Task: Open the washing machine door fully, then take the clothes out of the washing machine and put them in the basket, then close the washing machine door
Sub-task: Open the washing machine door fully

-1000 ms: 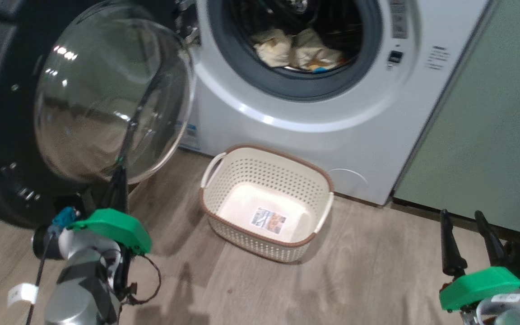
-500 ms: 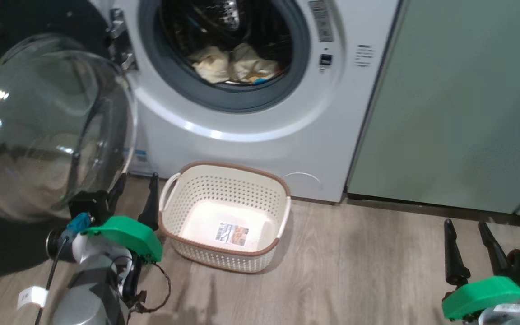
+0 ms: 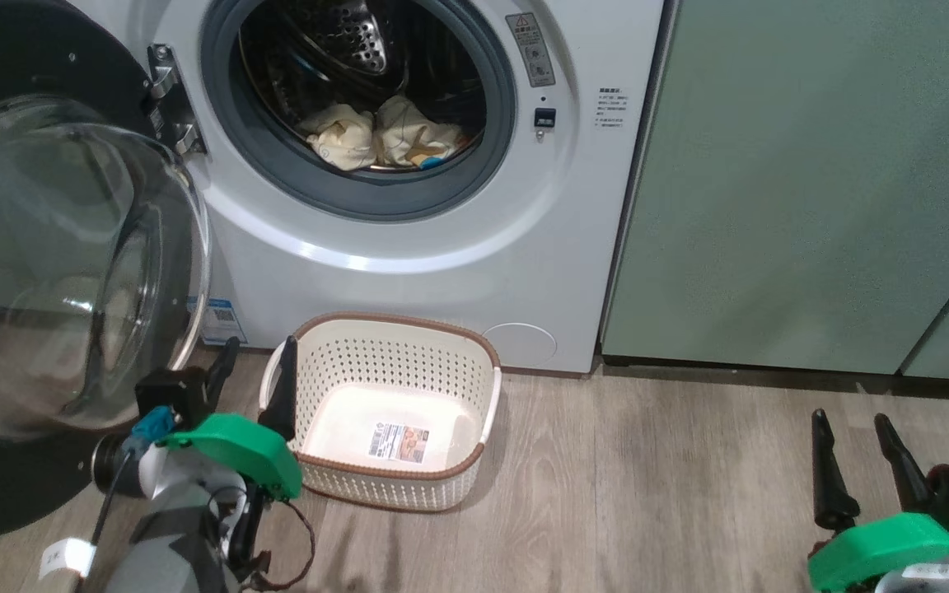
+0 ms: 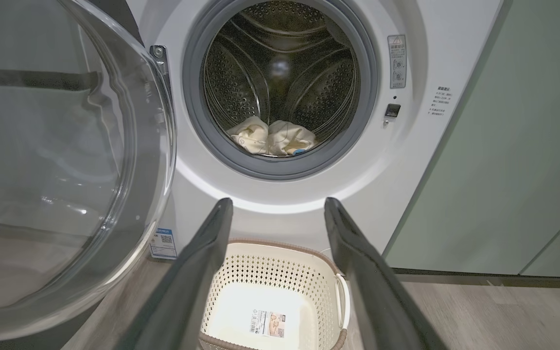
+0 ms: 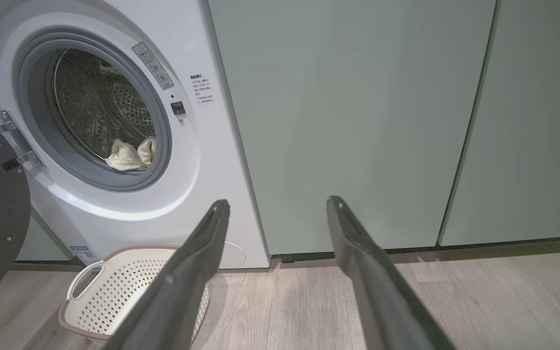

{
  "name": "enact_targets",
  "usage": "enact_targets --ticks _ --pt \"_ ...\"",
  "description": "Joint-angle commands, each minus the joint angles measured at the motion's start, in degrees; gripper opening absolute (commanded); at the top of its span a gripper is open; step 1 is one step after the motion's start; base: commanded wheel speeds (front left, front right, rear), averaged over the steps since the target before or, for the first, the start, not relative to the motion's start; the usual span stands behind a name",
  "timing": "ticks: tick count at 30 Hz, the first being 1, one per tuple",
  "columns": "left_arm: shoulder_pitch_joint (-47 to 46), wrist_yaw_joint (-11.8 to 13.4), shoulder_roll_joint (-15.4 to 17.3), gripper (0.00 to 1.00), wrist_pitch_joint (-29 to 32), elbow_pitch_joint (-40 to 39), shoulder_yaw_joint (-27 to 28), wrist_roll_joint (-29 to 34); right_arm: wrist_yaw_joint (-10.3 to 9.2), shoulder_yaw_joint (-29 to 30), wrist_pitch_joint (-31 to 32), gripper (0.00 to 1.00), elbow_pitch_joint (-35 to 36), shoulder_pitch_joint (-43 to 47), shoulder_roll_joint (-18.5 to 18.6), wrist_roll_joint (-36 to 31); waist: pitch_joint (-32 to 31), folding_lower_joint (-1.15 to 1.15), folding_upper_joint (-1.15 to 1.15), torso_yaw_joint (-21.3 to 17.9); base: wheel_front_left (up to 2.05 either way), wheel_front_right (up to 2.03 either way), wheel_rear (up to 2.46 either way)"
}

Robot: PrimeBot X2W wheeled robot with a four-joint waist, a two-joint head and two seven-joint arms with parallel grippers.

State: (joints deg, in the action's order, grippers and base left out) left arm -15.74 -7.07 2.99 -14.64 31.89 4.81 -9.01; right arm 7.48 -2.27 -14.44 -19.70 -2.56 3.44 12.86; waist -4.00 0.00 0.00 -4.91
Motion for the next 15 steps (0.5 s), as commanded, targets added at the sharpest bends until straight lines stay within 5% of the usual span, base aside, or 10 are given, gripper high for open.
enact_targets --ticks 1,15 --pt "-2.0 0.2 1.2 1.0 -0.4 -1.7 1.7 0.8 0.01 -1.2 -0.6 1.0 2.2 -1.6 0.4 0.0 -0.1 0.0 0.0 -0.1 0.0 0.0 0.0" --pt "-1.7 0.1 1.1 1.0 -0.4 -1.1 2.1 0.9 0.01 -0.8 -0.6 1.0 2.7 -1.1 0.4 -0.3 -0.3 0.0 0.0 -0.3 0.0 0.0 0.0"
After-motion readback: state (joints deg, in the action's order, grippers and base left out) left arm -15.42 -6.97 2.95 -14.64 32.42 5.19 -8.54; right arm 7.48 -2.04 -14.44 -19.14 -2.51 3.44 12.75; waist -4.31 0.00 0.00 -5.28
